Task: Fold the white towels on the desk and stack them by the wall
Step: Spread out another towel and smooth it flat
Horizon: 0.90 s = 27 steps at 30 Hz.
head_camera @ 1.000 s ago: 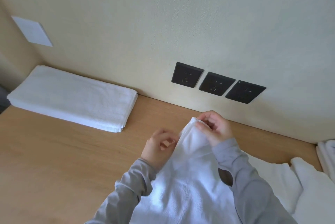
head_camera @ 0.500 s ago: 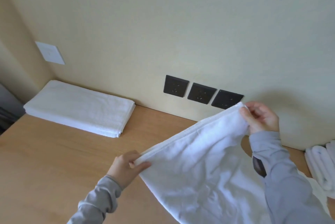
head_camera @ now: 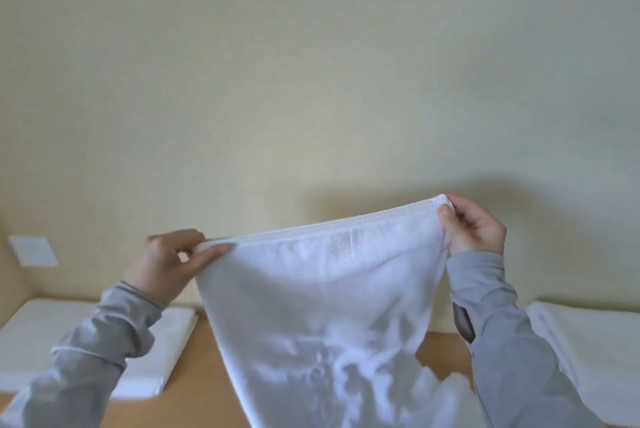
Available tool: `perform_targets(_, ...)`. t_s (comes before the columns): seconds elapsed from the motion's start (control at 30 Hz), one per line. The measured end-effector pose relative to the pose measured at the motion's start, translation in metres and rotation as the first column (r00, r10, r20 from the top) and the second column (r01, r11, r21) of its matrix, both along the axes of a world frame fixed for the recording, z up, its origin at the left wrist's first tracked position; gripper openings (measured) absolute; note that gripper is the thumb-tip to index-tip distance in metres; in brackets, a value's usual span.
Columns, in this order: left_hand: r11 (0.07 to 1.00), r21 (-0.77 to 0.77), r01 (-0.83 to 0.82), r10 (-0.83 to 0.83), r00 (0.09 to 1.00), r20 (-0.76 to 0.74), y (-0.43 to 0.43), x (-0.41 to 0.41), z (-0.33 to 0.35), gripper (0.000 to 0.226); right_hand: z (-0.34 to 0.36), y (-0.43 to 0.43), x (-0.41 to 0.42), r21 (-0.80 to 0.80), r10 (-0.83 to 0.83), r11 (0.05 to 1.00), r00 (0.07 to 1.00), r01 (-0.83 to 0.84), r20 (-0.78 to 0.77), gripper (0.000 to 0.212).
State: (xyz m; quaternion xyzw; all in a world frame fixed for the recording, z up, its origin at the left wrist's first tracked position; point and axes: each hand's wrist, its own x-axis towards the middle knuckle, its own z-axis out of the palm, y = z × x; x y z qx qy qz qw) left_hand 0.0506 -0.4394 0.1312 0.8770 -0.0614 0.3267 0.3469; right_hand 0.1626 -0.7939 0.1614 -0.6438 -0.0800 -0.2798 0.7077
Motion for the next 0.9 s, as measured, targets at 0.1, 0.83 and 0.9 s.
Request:
perform_targets(0.1,0.997,0.08,0.013,-0.027,0.984,0.176,-0.015,0.026,0.089,0.079,0.075,-0.026,-0.007,0.14,0.04,0.989,0.996,-0.051,0.081,0.026)
perform_targets(0.83,0.97,0.244,-0.001,-0.074,0.952,0.297,-0.028,0.041,0.303,0.061,0.249,-0.08,-0.041,0.137,-0.055,0.991,0.931,0.005,0.361,0.021)
perform_targets(0.9,0.965,0.251,0.076,-0.14,0.959,0.248,-0.034,0.041,0.301,0.065,0.245,-0.089,-0.046,0.145,-0.076,0.989,0.934,0.027,0.348,0.021)
